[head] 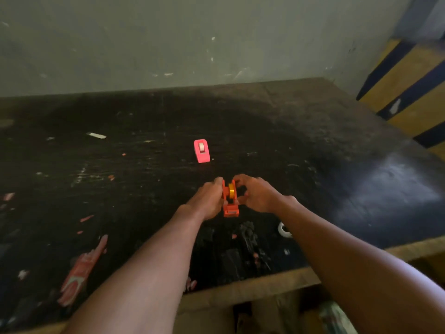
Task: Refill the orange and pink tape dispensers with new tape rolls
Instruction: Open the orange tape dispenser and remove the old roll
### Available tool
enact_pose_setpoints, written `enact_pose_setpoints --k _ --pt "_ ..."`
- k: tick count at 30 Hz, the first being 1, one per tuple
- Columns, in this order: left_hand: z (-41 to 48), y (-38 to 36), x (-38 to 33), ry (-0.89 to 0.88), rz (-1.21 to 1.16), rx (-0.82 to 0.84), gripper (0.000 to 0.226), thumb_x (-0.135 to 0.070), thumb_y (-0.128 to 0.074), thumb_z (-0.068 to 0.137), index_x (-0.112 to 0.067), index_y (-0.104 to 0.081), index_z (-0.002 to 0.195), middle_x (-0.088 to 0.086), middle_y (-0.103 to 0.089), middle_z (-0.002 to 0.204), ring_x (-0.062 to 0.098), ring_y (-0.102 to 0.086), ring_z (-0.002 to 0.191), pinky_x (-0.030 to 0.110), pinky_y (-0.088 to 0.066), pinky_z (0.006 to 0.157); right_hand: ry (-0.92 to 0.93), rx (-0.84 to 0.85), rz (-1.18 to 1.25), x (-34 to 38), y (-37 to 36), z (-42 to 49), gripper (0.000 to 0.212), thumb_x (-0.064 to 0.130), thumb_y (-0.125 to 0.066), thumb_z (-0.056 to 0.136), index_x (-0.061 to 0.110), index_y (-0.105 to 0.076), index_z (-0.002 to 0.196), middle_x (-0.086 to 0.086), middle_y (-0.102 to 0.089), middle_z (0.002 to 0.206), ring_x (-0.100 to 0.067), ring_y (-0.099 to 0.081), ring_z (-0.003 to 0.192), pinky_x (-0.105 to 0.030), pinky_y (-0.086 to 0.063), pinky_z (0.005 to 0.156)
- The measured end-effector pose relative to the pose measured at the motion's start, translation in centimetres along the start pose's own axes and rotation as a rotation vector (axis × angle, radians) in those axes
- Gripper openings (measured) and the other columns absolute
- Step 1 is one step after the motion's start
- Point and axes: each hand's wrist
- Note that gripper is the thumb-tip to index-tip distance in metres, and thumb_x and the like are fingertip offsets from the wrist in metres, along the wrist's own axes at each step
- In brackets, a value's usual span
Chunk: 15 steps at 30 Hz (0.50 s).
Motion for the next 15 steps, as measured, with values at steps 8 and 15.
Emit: enact_pose_setpoints --k 8,15 --pt "-4.7 -5.2 1.8 0.064 -0.016 0.042 0.058 -0.013 -0.064 0.094 -0.014 -0.04 0.146 0.01 -0.063 0.124 0.025 -0.062 0.117 0.048 -0.049 0.103 -0.013 0.058 0.027 -0.9 -5.9 -4.3 0.057 0.021 -0.071 0.084 0.032 -0.046 0.134 0.007 -0.063 0.114 -0.001 -0.058 0.084 -0.023 -0.042 0.072" --pt "-3.9 -8.0 2.4 0.115 -0.027 0.043 0.054 -0.014 -0.065 0.092 -0.017 -0.043 0.141 0.01 -0.064 0.123 0.027 -0.063 0.116 0.045 -0.05 0.101 0.013 0.114 0.033 -2.9 -7.6 -4.3 0.062 0.019 -0.073 0.08 0.03 -0.045 0.135 0.009 -0.064 0.107 -0.013 -0.062 0.099 -0.03 -0.048 0.085"
Point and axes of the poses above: each hand's wrist, its own z-axis towards the middle knuckle, its own y-axis out of the back of the hand, x = y × z
